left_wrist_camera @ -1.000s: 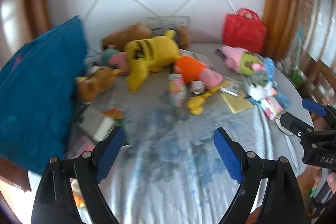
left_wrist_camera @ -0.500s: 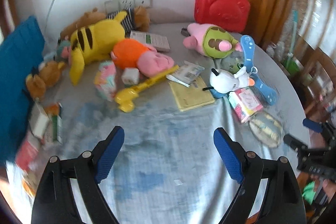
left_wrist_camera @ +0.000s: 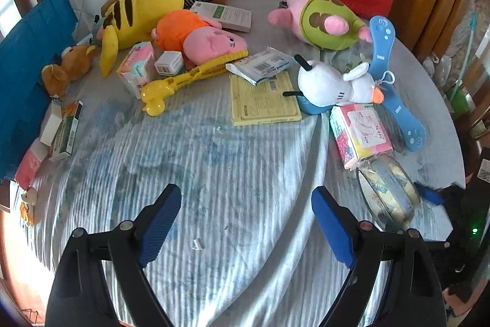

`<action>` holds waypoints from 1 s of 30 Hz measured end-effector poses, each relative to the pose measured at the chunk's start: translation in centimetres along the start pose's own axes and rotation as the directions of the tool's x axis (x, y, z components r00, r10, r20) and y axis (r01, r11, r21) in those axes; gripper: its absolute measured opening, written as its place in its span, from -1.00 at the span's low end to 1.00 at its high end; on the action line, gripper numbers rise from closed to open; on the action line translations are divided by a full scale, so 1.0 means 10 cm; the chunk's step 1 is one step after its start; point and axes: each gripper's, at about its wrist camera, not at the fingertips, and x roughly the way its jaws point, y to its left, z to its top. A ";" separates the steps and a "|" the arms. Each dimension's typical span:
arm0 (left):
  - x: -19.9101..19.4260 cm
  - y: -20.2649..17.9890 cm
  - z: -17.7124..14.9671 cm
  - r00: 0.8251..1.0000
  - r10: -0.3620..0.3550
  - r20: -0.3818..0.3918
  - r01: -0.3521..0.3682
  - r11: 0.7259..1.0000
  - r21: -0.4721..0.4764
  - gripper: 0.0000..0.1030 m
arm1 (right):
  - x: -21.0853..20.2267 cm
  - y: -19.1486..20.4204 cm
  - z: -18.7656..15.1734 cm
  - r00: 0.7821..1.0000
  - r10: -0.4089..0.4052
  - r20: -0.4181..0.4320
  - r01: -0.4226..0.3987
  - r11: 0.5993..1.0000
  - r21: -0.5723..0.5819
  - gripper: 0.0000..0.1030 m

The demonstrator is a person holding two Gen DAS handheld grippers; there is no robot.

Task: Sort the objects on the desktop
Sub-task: 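Grasp the pink tissue box with the left tool while the right tool grasps the clear tape roll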

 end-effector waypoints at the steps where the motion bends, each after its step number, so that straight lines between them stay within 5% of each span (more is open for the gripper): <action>1: 0.03 -0.05 0.01 1.000 0.000 -0.008 0.000 1.000 0.004 0.70 | -0.04 -0.07 -0.01 1.000 0.015 0.009 -0.015 1.000 0.022 -0.13; 7: 0.21 -0.48 0.13 0.999 -0.042 -0.034 0.043 0.999 0.027 0.70 | -0.26 -0.51 -0.05 0.993 0.097 0.071 -0.107 0.983 0.152 -0.17; 17: 0.79 -1.35 0.39 0.994 -0.078 -0.075 0.080 0.997 0.022 0.70 | -0.49 -1.44 -0.10 0.988 0.044 0.150 -0.082 0.963 0.257 -0.17; 28: 1.18 -1.79 0.52 0.988 -0.134 -0.078 0.135 0.991 0.010 0.71 | -0.28 -1.68 -0.17 0.989 0.067 0.128 -0.097 0.965 0.245 -0.17; 29: 1.20 -1.82 0.52 0.988 -0.130 -0.079 0.132 0.991 0.015 0.69 | -0.28 -1.69 -0.18 0.990 0.064 0.128 -0.094 0.965 0.246 -0.17; 30: 1.23 -1.85 0.53 0.989 -0.127 -0.082 0.129 0.991 0.021 0.33 | -0.28 -1.71 -0.19 0.990 0.060 0.127 -0.090 0.965 0.247 -0.17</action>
